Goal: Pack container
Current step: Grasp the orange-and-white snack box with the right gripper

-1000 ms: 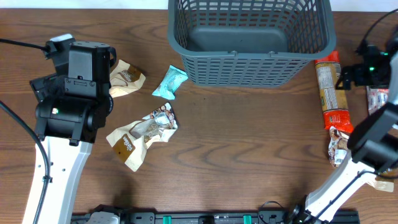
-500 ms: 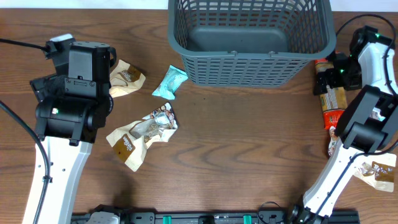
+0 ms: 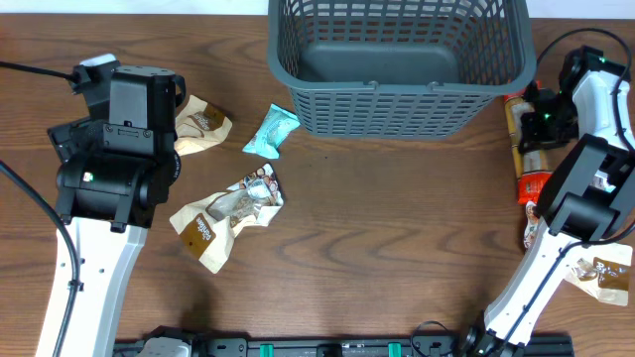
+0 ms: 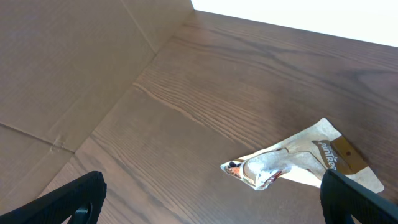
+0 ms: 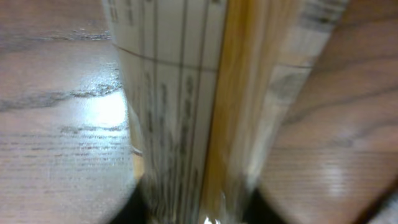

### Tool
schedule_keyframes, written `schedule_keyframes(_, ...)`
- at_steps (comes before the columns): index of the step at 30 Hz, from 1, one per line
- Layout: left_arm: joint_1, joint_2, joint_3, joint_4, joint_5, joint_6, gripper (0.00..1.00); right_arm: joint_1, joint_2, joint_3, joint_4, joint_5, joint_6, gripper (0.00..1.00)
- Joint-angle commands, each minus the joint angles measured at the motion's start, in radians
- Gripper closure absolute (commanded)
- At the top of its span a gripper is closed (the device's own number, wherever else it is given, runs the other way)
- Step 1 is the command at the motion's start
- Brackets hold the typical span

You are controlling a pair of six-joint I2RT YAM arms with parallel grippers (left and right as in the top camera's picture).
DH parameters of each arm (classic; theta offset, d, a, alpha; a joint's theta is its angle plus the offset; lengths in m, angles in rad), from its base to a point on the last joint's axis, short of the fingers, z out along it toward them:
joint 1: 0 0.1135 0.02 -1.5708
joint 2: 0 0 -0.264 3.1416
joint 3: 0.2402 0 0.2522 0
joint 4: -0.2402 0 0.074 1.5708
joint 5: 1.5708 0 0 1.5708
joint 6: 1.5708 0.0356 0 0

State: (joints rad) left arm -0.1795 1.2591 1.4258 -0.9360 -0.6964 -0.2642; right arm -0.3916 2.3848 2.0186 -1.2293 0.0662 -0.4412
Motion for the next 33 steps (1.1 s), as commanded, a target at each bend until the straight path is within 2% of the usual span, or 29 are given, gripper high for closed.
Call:
schedule_keyframes(1,0.004,-0.005,-0.002,-0.003,-0.022,0.005,0.01,-0.002,0.035,-0.012,0.011,-0.019,0.046,0.99)
schedule_keyframes(9,0.004,-0.005,-0.002,-0.003,-0.022,0.005,0.01,-0.003,0.014,0.039,0.0,-0.022,0.117,0.98)
schedule_keyframes(15,0.004,-0.005,-0.002,-0.002,-0.023,0.005,0.01,-0.005,-0.068,0.199,-0.065,-0.014,0.162,0.99)
schedule_keyframes(26,0.004,-0.005,-0.002,-0.003,-0.022,0.005,0.01,-0.033,-0.344,0.656,-0.204,0.005,0.206,0.98)
schedule_keyframes(33,0.004,-0.005,-0.002,-0.003,-0.022,0.005,0.01,0.05,-0.533,0.704,-0.182,-0.105,0.217,0.99)
